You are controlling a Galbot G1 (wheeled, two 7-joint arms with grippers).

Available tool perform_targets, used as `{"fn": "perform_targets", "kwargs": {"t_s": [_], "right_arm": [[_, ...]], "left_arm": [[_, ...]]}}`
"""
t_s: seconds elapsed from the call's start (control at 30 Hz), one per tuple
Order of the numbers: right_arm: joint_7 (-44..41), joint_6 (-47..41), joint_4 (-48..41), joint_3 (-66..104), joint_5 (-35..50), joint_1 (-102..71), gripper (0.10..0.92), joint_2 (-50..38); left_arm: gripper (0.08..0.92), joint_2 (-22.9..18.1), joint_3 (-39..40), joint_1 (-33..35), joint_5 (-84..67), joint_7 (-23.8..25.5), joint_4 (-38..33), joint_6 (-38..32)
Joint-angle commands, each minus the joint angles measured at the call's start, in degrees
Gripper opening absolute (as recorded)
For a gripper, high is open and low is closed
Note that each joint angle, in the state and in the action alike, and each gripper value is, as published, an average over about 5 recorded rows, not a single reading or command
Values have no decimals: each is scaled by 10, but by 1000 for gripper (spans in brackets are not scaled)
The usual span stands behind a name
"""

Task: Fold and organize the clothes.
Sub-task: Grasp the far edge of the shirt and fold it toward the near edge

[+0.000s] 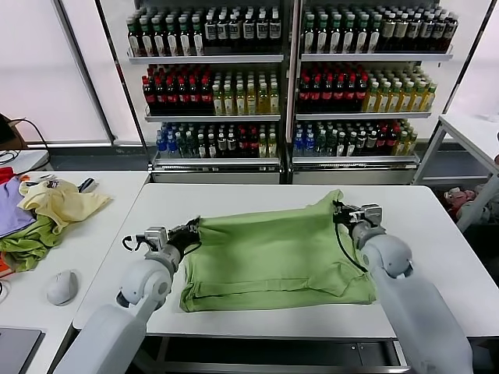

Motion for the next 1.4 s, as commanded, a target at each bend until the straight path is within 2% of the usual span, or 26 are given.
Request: {"fn": "perform_targets", "kwargs": {"t_s": [0.03,0.23,0.5,0.6,0.8,0.97,1.13,1.27,1.4], "right_arm": [[0,0,136,74,1,-158,111,-33],[-4,1,151,105,-19,-214,111,-25],[3,-4,108,85,-59,-215,111,2],[5,-2,104,76,-75,-211,128,12],[5,19,145,81,-92,-236,279,20],[3,28,175,99,-105,-267,426,23],[3,30,188,105,-113,-282,573,30],[3,31,189,103,-117,-284,703,35],[3,31,190,103,-118,-285,796,37]], "left_arm": [[98,23,-15,108,0,1,-100,16],[98,27,-10,124,19,8,-102,33],[98,14,0,122,68,18,-65,37],[127,9,1,123,90,19,-61,29],[288,-10,-23,155,135,7,-103,4],[435,-56,-60,197,163,-27,-140,-4],[574,-91,-58,213,182,-55,-123,-18],[695,-105,-45,217,200,-63,-102,-27],[791,-117,-37,226,212,-65,-95,-32]]}}
